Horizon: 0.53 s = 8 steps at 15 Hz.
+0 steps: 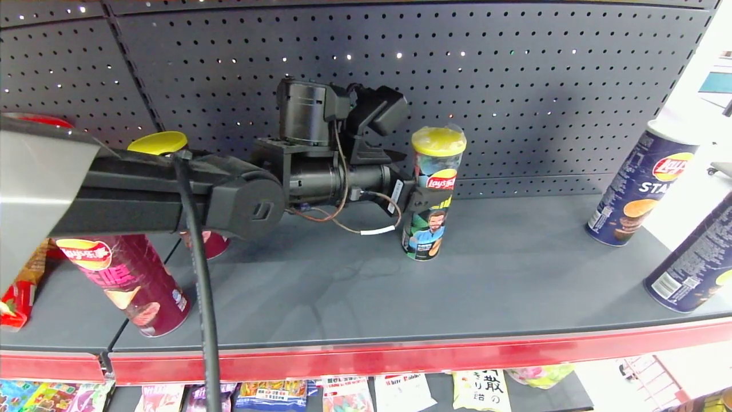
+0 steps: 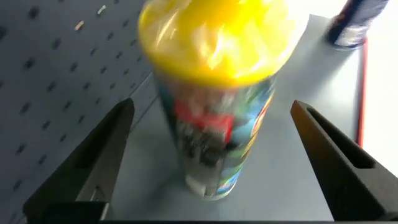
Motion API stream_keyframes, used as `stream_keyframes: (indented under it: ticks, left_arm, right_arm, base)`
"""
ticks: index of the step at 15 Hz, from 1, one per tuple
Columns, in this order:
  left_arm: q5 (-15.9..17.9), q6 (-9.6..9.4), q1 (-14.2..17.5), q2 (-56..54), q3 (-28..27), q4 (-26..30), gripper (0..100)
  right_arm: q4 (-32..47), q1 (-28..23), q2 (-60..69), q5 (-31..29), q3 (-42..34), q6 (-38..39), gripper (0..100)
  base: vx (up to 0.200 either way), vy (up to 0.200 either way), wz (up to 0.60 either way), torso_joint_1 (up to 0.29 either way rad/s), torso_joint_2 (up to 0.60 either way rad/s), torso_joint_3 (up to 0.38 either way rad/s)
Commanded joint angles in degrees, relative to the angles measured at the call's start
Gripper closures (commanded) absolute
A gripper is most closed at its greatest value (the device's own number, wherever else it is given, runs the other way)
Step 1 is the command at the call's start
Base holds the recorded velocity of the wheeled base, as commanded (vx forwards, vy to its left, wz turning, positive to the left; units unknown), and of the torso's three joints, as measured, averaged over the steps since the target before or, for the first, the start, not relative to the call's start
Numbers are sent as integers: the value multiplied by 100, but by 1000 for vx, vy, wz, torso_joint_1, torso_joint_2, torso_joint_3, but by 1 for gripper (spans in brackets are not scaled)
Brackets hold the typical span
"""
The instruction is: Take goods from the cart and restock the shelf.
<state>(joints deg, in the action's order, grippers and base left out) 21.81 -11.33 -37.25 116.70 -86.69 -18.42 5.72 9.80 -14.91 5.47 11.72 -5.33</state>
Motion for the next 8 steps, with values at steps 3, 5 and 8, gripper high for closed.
stream_keyframes:
  ticks: [3, 5, 8]
  left_arm:
    - [377, 8, 34, 195, -252, 14, 0]
    - [377, 8, 52, 327, -437, 5, 0]
    - [368, 8, 78, 617, -947, 14, 0]
  right_arm:
    - [0, 4, -12, -2, 6, -3, 100]
    - [0, -5, -12, -2, 6, -3, 100]
    - [0, -5, -21, -2, 6, 5, 100]
  base:
    - [0, 0, 0, 0, 0, 0]
    - [0, 0, 0, 0, 0, 0]
    - [0, 0, 0, 0, 0, 0]
